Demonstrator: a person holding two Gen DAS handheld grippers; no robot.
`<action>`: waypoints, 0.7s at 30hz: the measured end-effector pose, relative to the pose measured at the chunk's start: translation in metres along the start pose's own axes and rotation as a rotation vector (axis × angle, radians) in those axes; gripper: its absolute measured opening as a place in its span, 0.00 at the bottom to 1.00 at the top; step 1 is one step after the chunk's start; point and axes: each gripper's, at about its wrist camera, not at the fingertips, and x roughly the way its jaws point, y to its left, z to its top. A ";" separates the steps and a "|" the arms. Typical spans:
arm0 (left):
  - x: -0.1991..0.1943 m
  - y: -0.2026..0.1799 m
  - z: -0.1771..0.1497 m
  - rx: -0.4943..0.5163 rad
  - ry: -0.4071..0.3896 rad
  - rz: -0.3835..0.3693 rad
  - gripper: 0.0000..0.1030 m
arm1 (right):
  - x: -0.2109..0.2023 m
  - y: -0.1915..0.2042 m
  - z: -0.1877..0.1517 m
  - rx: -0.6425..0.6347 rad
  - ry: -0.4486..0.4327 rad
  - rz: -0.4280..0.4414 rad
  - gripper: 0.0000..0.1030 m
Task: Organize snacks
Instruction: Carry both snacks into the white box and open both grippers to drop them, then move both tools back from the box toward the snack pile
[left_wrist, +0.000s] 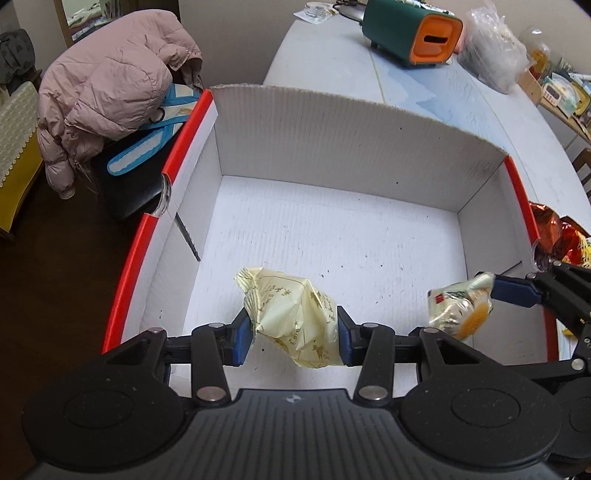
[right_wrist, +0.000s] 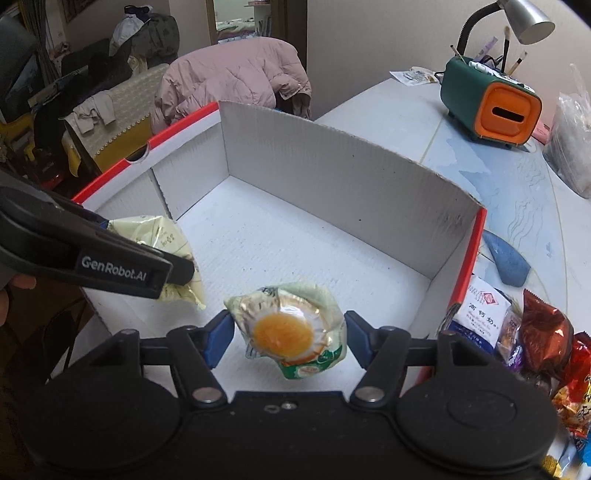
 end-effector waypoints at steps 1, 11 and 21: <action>0.001 0.000 0.000 0.002 0.002 -0.001 0.44 | 0.000 0.000 0.000 0.003 0.001 0.003 0.64; -0.006 0.001 -0.005 0.004 -0.021 -0.019 0.57 | -0.009 -0.001 -0.001 0.019 -0.025 0.005 0.72; -0.044 -0.009 -0.016 0.036 -0.123 -0.058 0.63 | -0.043 -0.010 -0.007 0.076 -0.099 0.018 0.83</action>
